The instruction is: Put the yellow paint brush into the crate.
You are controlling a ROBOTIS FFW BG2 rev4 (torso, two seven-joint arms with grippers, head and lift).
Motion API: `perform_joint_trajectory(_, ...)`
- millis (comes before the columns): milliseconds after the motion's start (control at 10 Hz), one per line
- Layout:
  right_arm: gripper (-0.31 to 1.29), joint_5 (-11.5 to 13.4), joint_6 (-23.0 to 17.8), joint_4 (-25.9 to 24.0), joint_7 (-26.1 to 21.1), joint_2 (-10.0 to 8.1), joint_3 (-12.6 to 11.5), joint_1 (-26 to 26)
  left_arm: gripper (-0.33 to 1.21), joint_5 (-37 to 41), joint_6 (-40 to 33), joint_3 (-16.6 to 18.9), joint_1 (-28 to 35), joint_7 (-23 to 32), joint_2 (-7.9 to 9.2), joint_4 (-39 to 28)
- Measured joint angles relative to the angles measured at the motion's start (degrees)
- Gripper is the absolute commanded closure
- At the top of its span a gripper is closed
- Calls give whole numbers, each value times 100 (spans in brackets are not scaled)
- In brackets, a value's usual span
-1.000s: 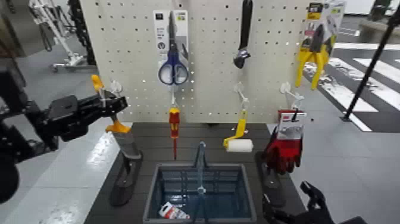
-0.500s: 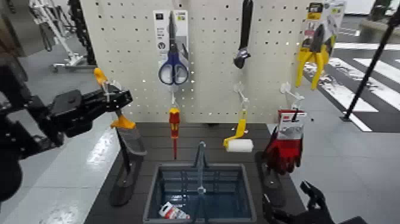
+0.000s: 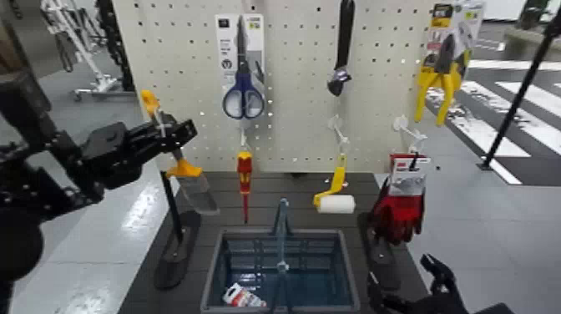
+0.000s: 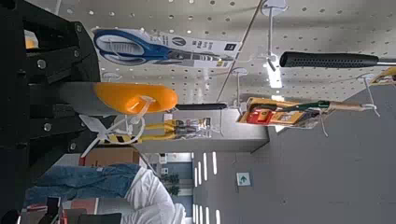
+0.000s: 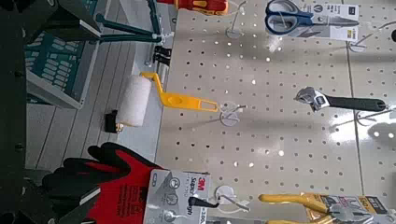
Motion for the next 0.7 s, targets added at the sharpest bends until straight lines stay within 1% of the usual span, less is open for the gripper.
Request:
perform_joint_trajectory(500, 15, 1, 28, 0, -8, 0, 20, -18, 118, 270, 0, -219, -12, -1, -15, 73)
perform_joint_trajectory(700, 15, 1, 39, 6, -9, 0, 33, -27, 118, 458, -60, -376, 5, -10, -64, 234)
